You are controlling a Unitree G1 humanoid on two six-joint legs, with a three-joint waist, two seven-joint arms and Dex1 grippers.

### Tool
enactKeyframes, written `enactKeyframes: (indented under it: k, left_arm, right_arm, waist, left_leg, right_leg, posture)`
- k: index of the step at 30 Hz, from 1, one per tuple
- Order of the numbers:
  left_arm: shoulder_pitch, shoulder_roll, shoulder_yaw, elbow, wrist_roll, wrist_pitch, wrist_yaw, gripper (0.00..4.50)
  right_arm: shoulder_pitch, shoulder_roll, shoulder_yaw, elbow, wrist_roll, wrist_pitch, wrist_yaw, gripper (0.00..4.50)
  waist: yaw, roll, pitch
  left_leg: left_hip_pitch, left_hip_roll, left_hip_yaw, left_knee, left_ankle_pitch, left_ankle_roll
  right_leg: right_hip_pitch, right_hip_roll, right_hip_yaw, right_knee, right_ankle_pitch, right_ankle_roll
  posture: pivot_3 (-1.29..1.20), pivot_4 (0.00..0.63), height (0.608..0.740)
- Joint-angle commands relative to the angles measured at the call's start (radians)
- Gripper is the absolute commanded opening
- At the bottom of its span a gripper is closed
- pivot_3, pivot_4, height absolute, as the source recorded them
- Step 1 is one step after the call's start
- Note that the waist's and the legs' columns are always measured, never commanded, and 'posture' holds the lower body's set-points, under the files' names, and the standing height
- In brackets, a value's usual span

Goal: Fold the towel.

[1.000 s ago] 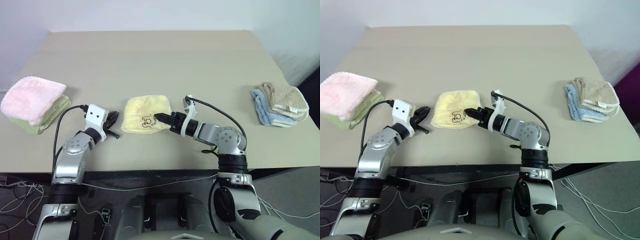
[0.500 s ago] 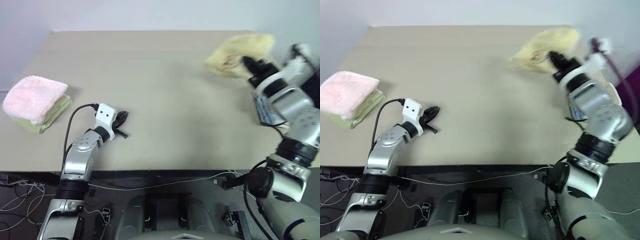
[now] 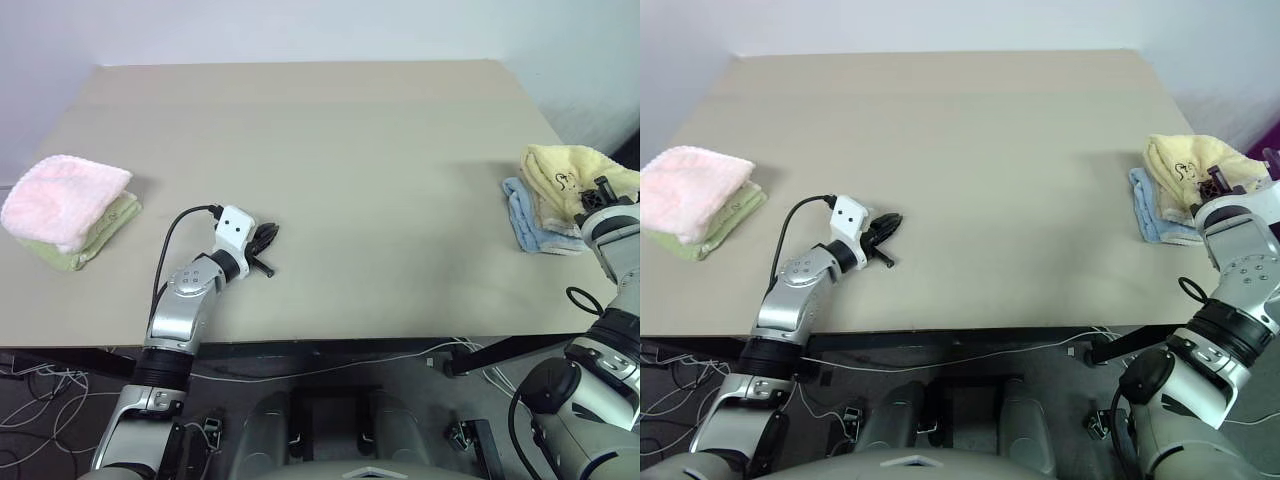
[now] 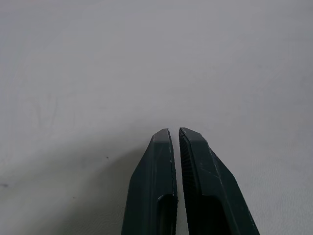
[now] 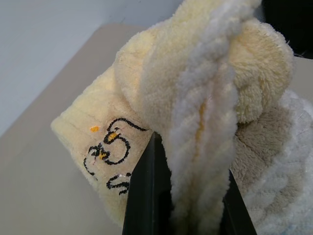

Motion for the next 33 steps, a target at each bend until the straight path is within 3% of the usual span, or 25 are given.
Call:
enactKeyframes:
  k: [1, 12, 18, 22, 27, 33]
  left_arm:
    - [-0.006, 0.001, -0.003, -0.016, 0.011, -0.021, -0.004, 0.29]
    - [-0.015, -0.021, -0.017, -0.003, 0.014, -0.022, -0.020, 0.29]
    - [-0.027, -0.031, -0.024, 0.015, 0.018, -0.027, -0.032, 0.29]
    - [-0.031, -0.031, -0.026, 0.027, 0.023, -0.035, -0.036, 0.29]
    - [-0.033, -0.022, -0.014, 0.033, 0.025, -0.041, -0.033, 0.29]
    - [-0.024, -0.008, 0.001, 0.024, 0.025, -0.042, -0.018, 0.29]
  right_arm:
    - [-0.007, -0.005, -0.007, -0.004, 0.018, -0.022, -0.005, 0.80]
    - [0.005, 0.002, -0.025, -0.071, 0.055, -0.075, -0.031, 4.48]
    - [0.026, -0.015, 0.000, -0.155, 0.021, -0.165, -0.024, 4.48]
    - [0.060, -0.038, 0.082, -0.219, -0.047, -0.211, 0.016, 4.48]
    - [0.106, -0.020, 0.284, -0.309, -0.174, -0.273, 0.076, 4.48]
    - [0.174, 0.024, 0.597, -0.380, -0.253, -0.282, 0.277, 4.48]
  waist:
    - [0.001, 0.000, 0.000]
    - [0.003, 0.000, 0.000]
    - [0.002, 0.000, 0.000]
    - [0.002, 0.001, 0.000]
    - [0.001, 0.001, 0.000]
    - [0.000, 0.001, -0.001]
  left_leg:
    - [0.000, 0.000, 0.000, 0.000, 0.000, 0.000]
    - [0.000, 0.000, 0.000, 0.001, 0.000, 0.000]
    - [0.000, 0.000, 0.000, 0.001, 0.000, 0.000]
    - [0.000, 0.000, 0.000, 0.001, 0.000, 0.000]
    - [0.000, 0.000, 0.000, 0.001, 0.000, 0.000]
    - [0.001, 0.000, -0.001, 0.001, 0.000, 0.000]
  right_leg:
    - [0.000, 0.000, 0.000, 0.000, 0.000, 0.000]
    - [0.001, 0.000, 0.000, 0.000, 0.000, 0.001]
    - [0.001, 0.000, 0.000, 0.000, 0.000, 0.001]
    - [0.001, 0.000, 0.000, 0.000, 0.000, 0.001]
    - [0.001, 0.000, 0.000, 0.000, 0.000, 0.001]
    - [0.001, 0.000, 0.000, 0.000, 0.000, 0.001]
  posture:
    - [0.00, 0.150, 0.740]
    - [0.00, 0.150, 0.740]
    - [0.00, 0.150, 0.740]
    - [0.00, 0.150, 0.740]
    - [0.00, 0.150, 0.740]
    - [0.00, 0.150, 0.740]
